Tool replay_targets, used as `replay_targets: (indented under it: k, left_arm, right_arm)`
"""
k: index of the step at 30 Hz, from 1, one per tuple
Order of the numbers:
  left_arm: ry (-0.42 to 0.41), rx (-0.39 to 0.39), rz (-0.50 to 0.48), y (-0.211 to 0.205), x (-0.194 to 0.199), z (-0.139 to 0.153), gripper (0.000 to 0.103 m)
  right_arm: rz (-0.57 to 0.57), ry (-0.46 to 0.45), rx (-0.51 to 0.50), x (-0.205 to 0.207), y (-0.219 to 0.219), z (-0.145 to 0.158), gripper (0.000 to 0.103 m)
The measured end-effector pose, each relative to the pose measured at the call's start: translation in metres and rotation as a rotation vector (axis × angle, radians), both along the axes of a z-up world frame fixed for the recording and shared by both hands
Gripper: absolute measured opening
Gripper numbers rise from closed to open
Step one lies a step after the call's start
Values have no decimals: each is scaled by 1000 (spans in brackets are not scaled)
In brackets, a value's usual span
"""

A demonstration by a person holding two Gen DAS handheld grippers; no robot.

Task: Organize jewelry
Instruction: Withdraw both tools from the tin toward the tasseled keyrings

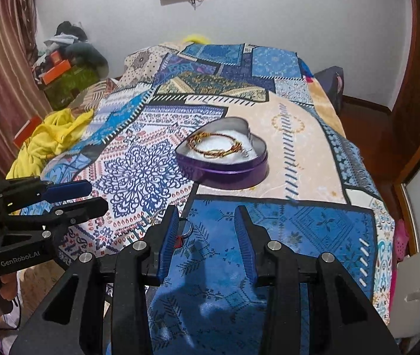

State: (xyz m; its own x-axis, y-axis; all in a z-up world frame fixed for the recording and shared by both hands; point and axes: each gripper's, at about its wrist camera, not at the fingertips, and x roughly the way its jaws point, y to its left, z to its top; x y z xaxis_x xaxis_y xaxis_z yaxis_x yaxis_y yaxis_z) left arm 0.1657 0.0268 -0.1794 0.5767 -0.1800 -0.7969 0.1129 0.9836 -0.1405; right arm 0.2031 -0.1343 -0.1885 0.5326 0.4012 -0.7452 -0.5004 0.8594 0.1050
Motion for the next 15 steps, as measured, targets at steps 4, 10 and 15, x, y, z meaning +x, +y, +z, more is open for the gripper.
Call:
replay_targets:
  k: [4, 10, 15]
  left_arm:
    - [6, 1, 3, 1, 2, -5, 37]
    - [15, -5, -4, -1, 6, -12, 37]
    - [23, -4, -16, -4, 9, -17, 37]
  right_arm:
    - [17, 24, -5, 1, 2, -9, 36]
    - [49, 93, 6, -1, 6, -27, 36]
    - [68, 64, -13, -4, 13, -27, 36]
